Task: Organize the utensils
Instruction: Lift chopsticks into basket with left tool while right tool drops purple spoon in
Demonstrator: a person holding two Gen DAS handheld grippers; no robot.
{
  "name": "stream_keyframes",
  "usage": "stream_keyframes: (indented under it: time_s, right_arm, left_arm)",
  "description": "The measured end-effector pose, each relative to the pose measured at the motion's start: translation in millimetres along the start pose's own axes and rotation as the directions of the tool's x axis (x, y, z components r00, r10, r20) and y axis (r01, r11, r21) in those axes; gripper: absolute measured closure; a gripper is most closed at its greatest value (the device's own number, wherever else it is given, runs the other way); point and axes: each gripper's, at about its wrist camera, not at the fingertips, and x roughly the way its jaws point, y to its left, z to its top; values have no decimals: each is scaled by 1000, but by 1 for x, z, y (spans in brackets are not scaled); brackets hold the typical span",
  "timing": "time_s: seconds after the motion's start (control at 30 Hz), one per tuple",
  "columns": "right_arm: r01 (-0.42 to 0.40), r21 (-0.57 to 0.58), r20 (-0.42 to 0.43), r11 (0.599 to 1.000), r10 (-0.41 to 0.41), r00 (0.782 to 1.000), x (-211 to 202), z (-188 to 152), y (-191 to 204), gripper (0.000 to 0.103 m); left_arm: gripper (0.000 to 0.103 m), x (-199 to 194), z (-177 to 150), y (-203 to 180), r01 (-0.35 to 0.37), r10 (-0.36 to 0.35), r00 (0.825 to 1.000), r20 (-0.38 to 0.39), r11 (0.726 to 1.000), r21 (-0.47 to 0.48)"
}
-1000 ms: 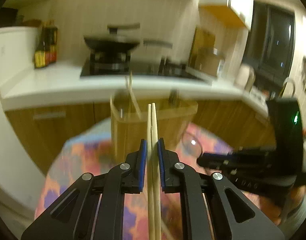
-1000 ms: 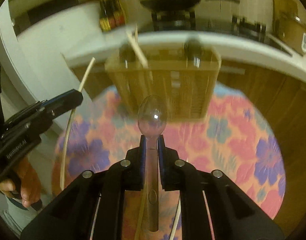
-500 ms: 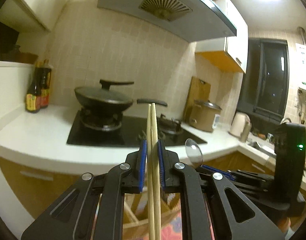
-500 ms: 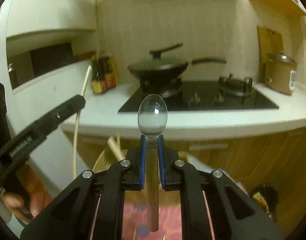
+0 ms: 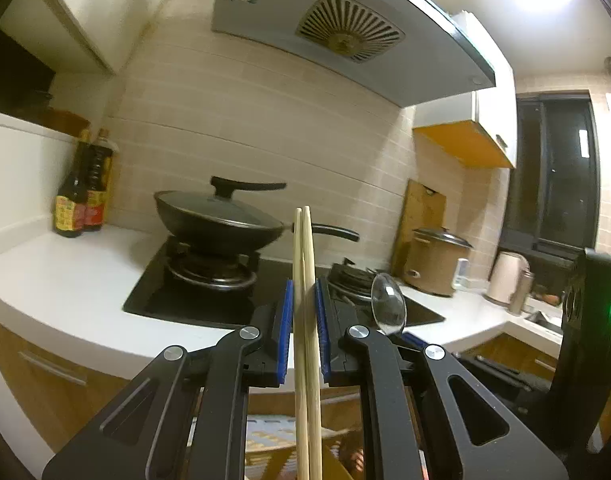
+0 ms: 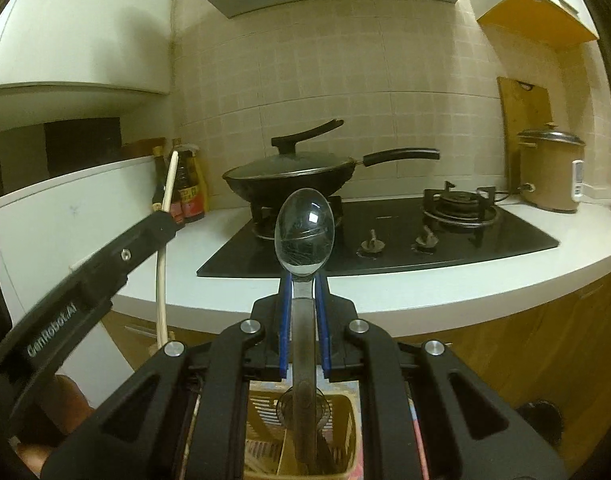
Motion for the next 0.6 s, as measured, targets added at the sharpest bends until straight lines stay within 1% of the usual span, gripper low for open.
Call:
stream_keyframes:
  time_s: [0.07,0.13,0.27,0.4,0.6]
  right_arm:
    - [-7,18,-9,1000,7,1000,9,-9,-7,94]
    - [0,31,-7,1000,1,1000,14,-15,-12,94]
    - [6,36,-5,999,-6,1000,19,-22,-18,93]
    - [7,6,-16,1000,-7,1000,13,-28,-15,93]
    - [-9,10,-47,1000,9,999,-13,-39,-15,92]
  left_arm:
    - [93,6,-6,1,-2,2,1000,-5,1000,6]
    - [93,8,-10,4,-21,21,1000,10,1000,7]
    - [93,12,-16,9,-11,11,1000,-5,1000,-6]
    - [93,9,-22,9,7,-6,999,-32,1000,6]
    - [91,-7,-26,17,34,-36,996,-81,999,-16]
